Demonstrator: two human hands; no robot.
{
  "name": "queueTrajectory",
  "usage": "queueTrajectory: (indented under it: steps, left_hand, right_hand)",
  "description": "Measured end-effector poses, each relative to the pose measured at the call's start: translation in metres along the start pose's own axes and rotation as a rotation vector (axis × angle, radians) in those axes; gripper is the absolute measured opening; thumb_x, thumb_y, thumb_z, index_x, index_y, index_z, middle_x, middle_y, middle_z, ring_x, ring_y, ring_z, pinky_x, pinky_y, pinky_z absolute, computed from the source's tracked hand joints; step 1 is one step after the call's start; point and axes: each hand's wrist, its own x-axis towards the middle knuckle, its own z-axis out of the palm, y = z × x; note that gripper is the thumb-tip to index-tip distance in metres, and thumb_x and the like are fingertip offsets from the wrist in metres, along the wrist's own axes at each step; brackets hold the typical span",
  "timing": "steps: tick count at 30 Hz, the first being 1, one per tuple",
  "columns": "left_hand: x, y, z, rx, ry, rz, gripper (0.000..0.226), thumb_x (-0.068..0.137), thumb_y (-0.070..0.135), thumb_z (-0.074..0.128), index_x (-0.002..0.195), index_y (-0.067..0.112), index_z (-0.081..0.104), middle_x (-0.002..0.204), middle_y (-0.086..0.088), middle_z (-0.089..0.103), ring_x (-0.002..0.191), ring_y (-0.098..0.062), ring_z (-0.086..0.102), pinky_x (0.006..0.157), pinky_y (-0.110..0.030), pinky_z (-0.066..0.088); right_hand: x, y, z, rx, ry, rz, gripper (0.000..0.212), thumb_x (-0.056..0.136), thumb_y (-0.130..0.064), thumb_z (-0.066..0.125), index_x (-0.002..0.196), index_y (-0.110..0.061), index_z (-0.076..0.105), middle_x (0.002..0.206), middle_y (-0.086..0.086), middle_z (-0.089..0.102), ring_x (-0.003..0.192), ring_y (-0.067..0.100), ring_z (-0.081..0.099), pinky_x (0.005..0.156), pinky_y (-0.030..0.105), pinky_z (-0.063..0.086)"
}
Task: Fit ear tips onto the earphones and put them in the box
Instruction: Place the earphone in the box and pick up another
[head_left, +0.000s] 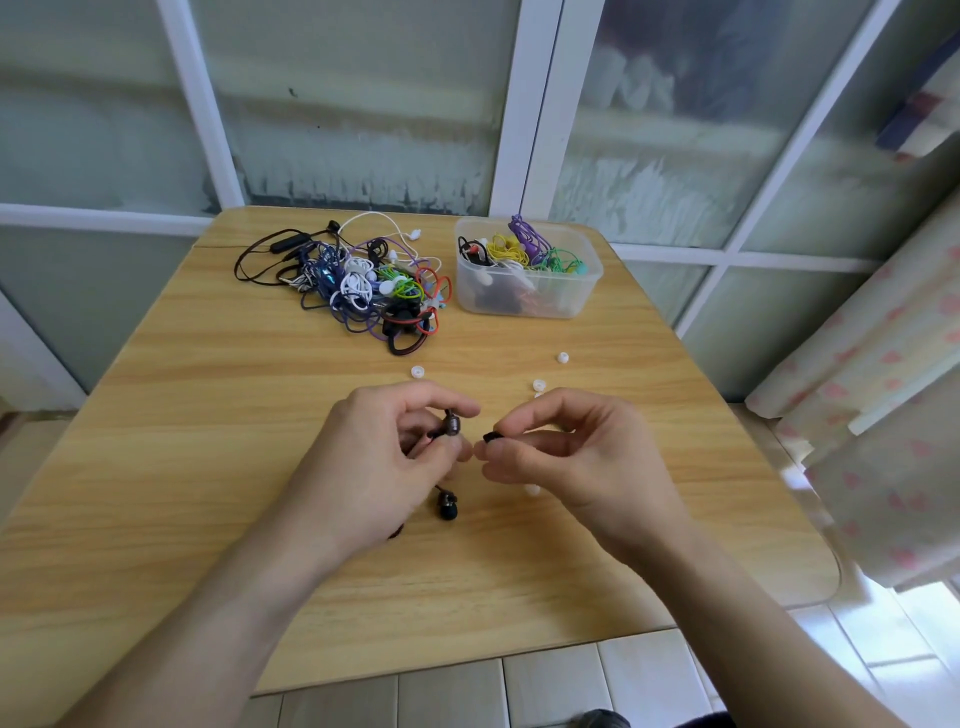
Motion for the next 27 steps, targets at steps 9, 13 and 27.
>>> queueTrajectory:
  steps: [9,13,27]
  left_hand:
    - [0.0040,-0.0050,-0.0010,-0.068,-0.045,-0.026,0.033,0.093,0.012,0.059,0.122,0.026,0.063,0.071,0.008,0.066,0.068,-0.008,0.063,0.074,-0.021,0.050]
    - [0.0036,-0.0039,-0.0031,-0.112,-0.130,-0.015,0.036,0.096,0.012,0.054,0.131,0.022,0.051,0.075,0.004,0.070,0.068,-0.011,0.065,0.073,-0.021,0.051]
    - [-0.0004,0.0035,-0.0054,-0.311,-0.034,-0.070,0.016,0.077,0.014,0.077,0.092,0.018,0.076,0.082,-0.002,0.073,0.076,-0.009,0.066,0.070,-0.015,0.052]
  right_hand:
    - [0.0013,0.0001,0.0018,-0.027,-0.011,-0.088,0.015,0.076,-0.005,0.080,0.090,-0.006,0.075,0.078,0.010,0.075,0.068,0.019,0.070,0.064,0.022,0.053]
    - [0.0016,0.0011,0.0015,0.015,0.011,-0.073,0.024,0.069,-0.010,0.082,0.089,-0.004,0.072,0.084,0.014,0.075,0.077,0.030,0.073,0.075,0.038,0.059]
    - [-0.0027,-0.0059,0.0042,0.017,0.038,-0.041,0.023,0.063,-0.016,0.083,0.082,-0.008,0.072,0.078,0.016,0.075,0.076,0.030,0.074,0.069,0.040,0.053]
